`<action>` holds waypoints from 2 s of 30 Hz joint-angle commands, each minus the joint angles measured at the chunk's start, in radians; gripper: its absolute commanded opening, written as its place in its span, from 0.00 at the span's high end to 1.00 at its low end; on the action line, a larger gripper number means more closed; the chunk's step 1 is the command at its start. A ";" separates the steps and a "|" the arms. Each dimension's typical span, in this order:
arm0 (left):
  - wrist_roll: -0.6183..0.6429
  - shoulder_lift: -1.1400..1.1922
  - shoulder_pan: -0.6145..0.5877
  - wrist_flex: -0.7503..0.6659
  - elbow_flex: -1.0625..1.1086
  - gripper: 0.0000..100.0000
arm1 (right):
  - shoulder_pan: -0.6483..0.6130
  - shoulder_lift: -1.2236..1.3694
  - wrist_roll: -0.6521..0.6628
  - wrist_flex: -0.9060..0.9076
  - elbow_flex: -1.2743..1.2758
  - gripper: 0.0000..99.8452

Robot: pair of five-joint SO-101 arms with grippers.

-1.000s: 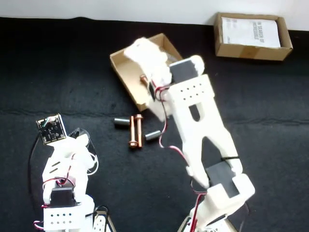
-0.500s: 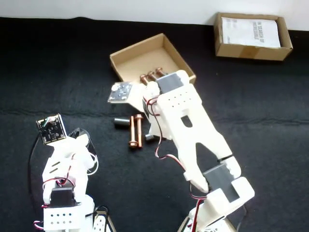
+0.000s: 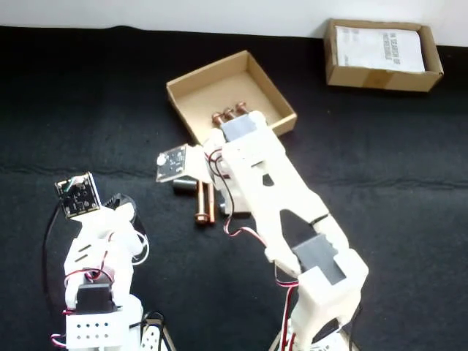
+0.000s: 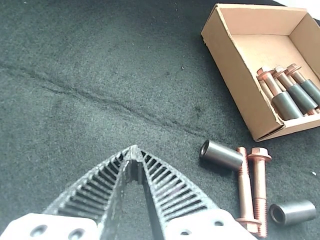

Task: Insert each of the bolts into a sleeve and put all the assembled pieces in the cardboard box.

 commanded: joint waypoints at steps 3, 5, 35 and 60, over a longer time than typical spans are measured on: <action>0.000 -0.007 -0.013 -0.002 0.016 0.99 | -0.005 0.025 0.043 -0.070 -0.007 0.71; 0.000 -0.007 -0.013 -0.002 0.016 0.99 | -0.005 0.051 0.046 -0.090 -0.010 0.71; 0.000 -0.007 -0.030 -0.002 0.016 0.99 | -0.030 0.308 0.072 -0.259 -0.016 0.99; 0.011 -0.004 -0.024 0.003 0.016 0.99 | 0.314 -0.085 -0.752 0.139 -0.782 0.99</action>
